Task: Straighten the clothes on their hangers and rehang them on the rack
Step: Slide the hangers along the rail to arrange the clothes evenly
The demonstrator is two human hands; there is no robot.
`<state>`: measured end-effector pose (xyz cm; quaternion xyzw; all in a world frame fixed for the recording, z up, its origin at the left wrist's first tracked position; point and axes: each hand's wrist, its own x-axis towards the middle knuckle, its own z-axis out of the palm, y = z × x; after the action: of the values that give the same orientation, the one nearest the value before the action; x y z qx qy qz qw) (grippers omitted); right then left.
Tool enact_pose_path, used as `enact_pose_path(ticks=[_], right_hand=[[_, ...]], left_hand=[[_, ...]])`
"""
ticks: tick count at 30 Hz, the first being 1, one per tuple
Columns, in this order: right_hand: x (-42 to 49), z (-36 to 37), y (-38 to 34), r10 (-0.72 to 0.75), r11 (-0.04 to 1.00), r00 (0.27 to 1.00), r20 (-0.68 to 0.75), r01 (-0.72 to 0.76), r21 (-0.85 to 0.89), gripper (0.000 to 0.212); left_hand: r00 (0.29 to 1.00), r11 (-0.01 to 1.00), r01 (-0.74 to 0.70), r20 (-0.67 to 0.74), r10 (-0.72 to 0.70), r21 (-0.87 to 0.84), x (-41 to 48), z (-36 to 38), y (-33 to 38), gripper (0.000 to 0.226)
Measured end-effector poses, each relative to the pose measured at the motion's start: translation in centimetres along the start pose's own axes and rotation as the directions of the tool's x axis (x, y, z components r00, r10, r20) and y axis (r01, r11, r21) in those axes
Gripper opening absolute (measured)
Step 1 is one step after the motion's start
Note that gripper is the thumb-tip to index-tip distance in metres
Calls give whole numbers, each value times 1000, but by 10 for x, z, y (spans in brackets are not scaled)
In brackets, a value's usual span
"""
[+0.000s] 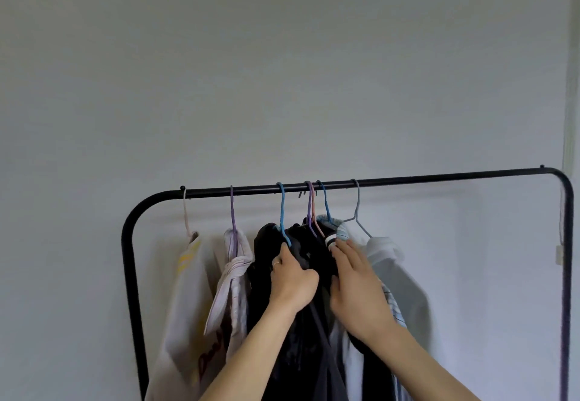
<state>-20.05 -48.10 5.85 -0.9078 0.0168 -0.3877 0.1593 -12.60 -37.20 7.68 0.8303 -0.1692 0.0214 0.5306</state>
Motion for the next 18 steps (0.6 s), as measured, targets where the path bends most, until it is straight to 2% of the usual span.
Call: enact_pose_path(ticks=[1,3,5,7,11,14,16,18], right_hand=[[2,4,6,-69,993,998,-10,67,-97,58],[9,3,3,-147,944,989,9,142,-298,50],[18,-1,2,-118,904,992,46,126,-409,31],[26,-5,-6,-58,907,991,121,103,-408,32],[55,-17,-9,83,951,941,327,24,-309,25],[67,-20,-2,90,980,908,409,-7,-200,19],[67,-9,5,101,995,889,447,-83,-61,21],[65,9,15,84,962,825,558,-213,169,32]], left_hand=[[999,997,45,-6,-46,-67,4,3,-3,71],[997,995,52,-46,-56,-85,11,5,-9,52],[989,999,1,-144,-8,-49,20,11,-14,42],[981,998,-30,-195,19,-52,23,15,-19,39],[977,995,-49,-211,30,-86,19,19,-19,39],[975,991,-51,-219,23,-124,14,18,-15,48],[976,992,-53,-217,26,-118,12,17,-14,51],[976,993,-24,-217,-2,-115,12,14,-12,58]])
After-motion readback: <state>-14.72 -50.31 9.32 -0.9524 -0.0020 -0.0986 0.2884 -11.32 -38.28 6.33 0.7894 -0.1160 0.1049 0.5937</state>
